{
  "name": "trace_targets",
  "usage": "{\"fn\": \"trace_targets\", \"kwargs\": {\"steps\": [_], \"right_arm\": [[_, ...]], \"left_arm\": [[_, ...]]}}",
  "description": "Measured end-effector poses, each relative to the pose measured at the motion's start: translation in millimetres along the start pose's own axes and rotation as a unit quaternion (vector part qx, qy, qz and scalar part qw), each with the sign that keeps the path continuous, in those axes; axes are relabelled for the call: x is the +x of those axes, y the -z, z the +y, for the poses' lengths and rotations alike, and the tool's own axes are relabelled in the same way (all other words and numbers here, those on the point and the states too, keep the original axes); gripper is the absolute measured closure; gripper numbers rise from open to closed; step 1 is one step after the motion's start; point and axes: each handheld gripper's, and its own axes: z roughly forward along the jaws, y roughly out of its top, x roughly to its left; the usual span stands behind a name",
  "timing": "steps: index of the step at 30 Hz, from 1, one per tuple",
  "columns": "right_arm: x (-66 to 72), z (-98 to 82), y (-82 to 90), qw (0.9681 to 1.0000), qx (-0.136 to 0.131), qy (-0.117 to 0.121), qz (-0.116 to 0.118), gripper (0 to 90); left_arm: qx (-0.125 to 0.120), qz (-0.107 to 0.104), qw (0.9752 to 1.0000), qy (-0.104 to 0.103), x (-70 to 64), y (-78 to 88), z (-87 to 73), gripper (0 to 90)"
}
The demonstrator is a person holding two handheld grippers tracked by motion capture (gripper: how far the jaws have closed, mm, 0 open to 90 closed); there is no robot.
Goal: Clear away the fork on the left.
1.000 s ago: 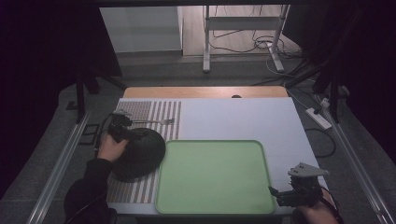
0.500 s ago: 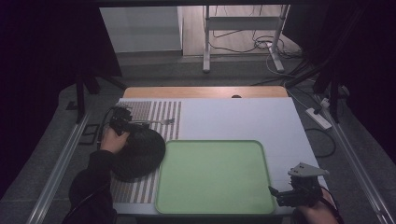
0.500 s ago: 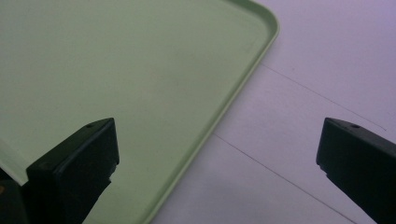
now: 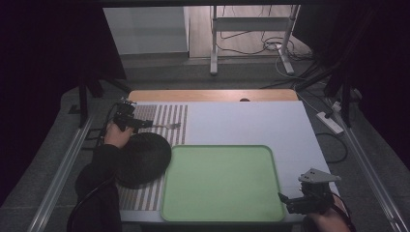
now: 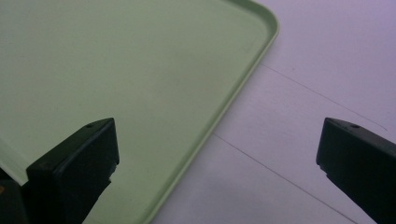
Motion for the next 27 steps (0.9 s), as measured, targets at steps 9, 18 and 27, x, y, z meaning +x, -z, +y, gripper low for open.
{"fn": "trace_targets", "kwargs": {"steps": [9,18,27], "right_arm": [[-0.4,0.0,0.2,1.0,0.0,-0.001,0.001,0.0],[-1.1,-0.2,0.2,1.0,-0.002,-0.003,0.004,0.0],[-1.0,-0.2,0.2,1.0,-0.002,-0.003,0.005,0.0]], "left_arm": [[0.019,0.017,0.9997,0.004,10.2,-15.6,6.0,0.0],[0.035,0.032,0.9989,-0.001,17.1,-28.5,11.6,7.0],[0.059,0.046,0.9971,-0.009,22.1,-30.1,11.5,69.6]]}}
